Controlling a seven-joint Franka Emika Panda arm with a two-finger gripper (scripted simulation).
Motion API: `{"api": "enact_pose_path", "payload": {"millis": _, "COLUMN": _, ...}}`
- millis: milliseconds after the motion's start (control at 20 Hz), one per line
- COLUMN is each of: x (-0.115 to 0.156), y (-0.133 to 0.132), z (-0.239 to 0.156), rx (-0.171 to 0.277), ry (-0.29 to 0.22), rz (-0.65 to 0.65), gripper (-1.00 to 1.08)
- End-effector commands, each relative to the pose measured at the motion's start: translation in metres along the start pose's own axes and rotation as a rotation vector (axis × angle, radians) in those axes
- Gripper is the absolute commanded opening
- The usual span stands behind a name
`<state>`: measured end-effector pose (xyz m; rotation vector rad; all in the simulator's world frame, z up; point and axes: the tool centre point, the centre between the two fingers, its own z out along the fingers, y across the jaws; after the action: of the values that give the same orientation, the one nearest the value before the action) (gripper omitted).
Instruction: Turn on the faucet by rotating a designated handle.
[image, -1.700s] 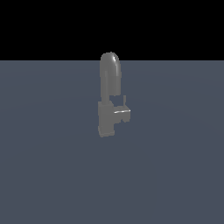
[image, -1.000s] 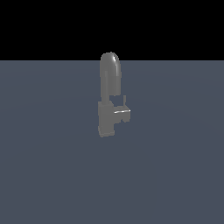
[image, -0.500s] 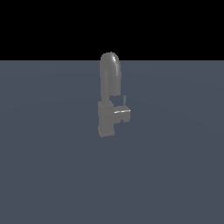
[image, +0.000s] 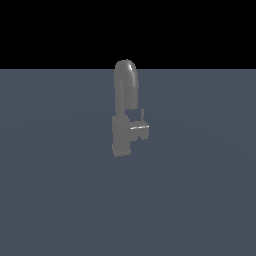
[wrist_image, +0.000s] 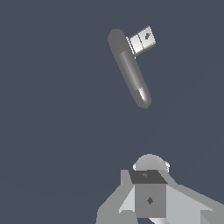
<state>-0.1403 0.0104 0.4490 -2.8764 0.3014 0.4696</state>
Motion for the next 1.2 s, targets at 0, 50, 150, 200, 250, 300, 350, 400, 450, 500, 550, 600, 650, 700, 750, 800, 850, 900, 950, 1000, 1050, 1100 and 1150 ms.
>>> {"api": "enact_pose_path", "payload": {"millis": 0, "x": 0.015, "y": 0.0, "z": 0.001, "rx": 0.031, "ry": -0.038, "rz": 0.031, "gripper": -1.0}}
{"api": "enact_pose_path", "payload": {"millis": 50, "x": 0.021, "y": 0.0, "z": 0.002, "rx": 0.044, "ry": -0.053, "rz": 0.043, "gripper": -1.0}}
{"api": "enact_pose_path", "payload": {"millis": 150, "x": 0.033, "y": 0.0, "z": 0.004, "rx": 0.069, "ry": -0.084, "rz": 0.067, "gripper": -1.0}}
{"api": "enact_pose_path", "payload": {"millis": 200, "x": 0.039, "y": 0.001, "z": 0.005, "rx": 0.082, "ry": -0.099, "rz": 0.079, "gripper": -1.0}}
{"api": "enact_pose_path", "payload": {"millis": 250, "x": 0.045, "y": 0.001, "z": 0.006, "rx": 0.094, "ry": -0.115, "rz": 0.092, "gripper": -1.0}}
{"api": "enact_pose_path", "payload": {"millis": 300, "x": 0.051, "y": 0.001, "z": 0.008, "rx": 0.107, "ry": -0.13, "rz": 0.104, "gripper": -1.0}}
{"api": "enact_pose_path", "payload": {"millis": 350, "x": 0.057, "y": 0.002, "z": 0.009, "rx": 0.12, "ry": -0.146, "rz": 0.116, "gripper": -1.0}}
{"api": "enact_pose_path", "payload": {"millis": 400, "x": 0.063, "y": 0.002, "z": 0.01, "rx": 0.133, "ry": -0.162, "rz": 0.129, "gripper": -1.0}}
{"api": "enact_pose_path", "payload": {"millis": 450, "x": 0.069, "y": 0.003, "z": 0.012, "rx": 0.146, "ry": -0.178, "rz": 0.141, "gripper": -1.0}}
{"api": "enact_pose_path", "payload": {"millis": 500, "x": 0.074, "y": 0.003, "z": 0.014, "rx": 0.159, "ry": -0.194, "rz": 0.154, "gripper": -1.0}}
{"api": "enact_pose_path", "payload": {"millis": 550, "x": 0.08, "y": 0.004, "z": 0.015, "rx": 0.173, "ry": -0.21, "rz": 0.166, "gripper": -1.0}}
{"api": "enact_pose_path", "payload": {"millis": 600, "x": 0.086, "y": 0.005, "z": 0.017, "rx": 0.186, "ry": -0.226, "rz": 0.179, "gripper": -1.0}}
{"api": "enact_pose_path", "payload": {"millis": 650, "x": 0.092, "y": 0.006, "z": 0.019, "rx": 0.199, "ry": -0.242, "rz": 0.191, "gripper": -1.0}}
{"api": "enact_pose_path", "payload": {"millis": 700, "x": 0.098, "y": 0.006, "z": 0.021, "rx": 0.213, "ry": -0.258, "rz": 0.204, "gripper": -1.0}}
{"api": "enact_pose_path", "payload": {"millis": 750, "x": 0.104, "y": 0.007, "z": 0.024, "rx": 0.226, "ry": -0.274, "rz": 0.217, "gripper": -1.0}}
{"api": "enact_pose_path", "payload": {"millis": 800, "x": 0.11, "y": 0.008, "z": 0.026, "rx": 0.24, "ry": -0.291, "rz": 0.23, "gripper": -1.0}}
{"api": "enact_pose_path", "payload": {"millis": 850, "x": 0.116, "y": 0.009, "z": 0.028, "rx": 0.254, "ry": -0.307, "rz": 0.242, "gripper": -1.0}}
{"api": "enact_pose_path", "payload": {"millis": 900, "x": 0.121, "y": 0.01, "z": 0.031, "rx": 0.267, "ry": -0.324, "rz": 0.255, "gripper": -1.0}}
{"api": "enact_pose_path", "payload": {"millis": 950, "x": 0.127, "y": 0.011, "z": 0.034, "rx": 0.281, "ry": -0.341, "rz": 0.268, "gripper": -1.0}}
{"api": "enact_pose_path", "payload": {"millis": 1000, "x": 0.133, "y": 0.012, "z": 0.036, "rx": 0.295, "ry": -0.358, "rz": 0.282, "gripper": -1.0}}
{"api": "enact_pose_path", "payload": {"millis": 1050, "x": 0.139, "y": 0.014, "z": 0.039, "rx": 0.31, "ry": -0.375, "rz": 0.295, "gripper": -1.0}}
{"api": "enact_pose_path", "payload": {"millis": 1100, "x": 0.144, "y": 0.015, "z": 0.042, "rx": 0.324, "ry": -0.392, "rz": 0.308, "gripper": -1.0}}
{"api": "enact_pose_path", "payload": {"millis": 1150, "x": 0.15, "y": 0.016, "z": 0.046, "rx": 0.338, "ry": -0.409, "rz": 0.322, "gripper": -1.0}}
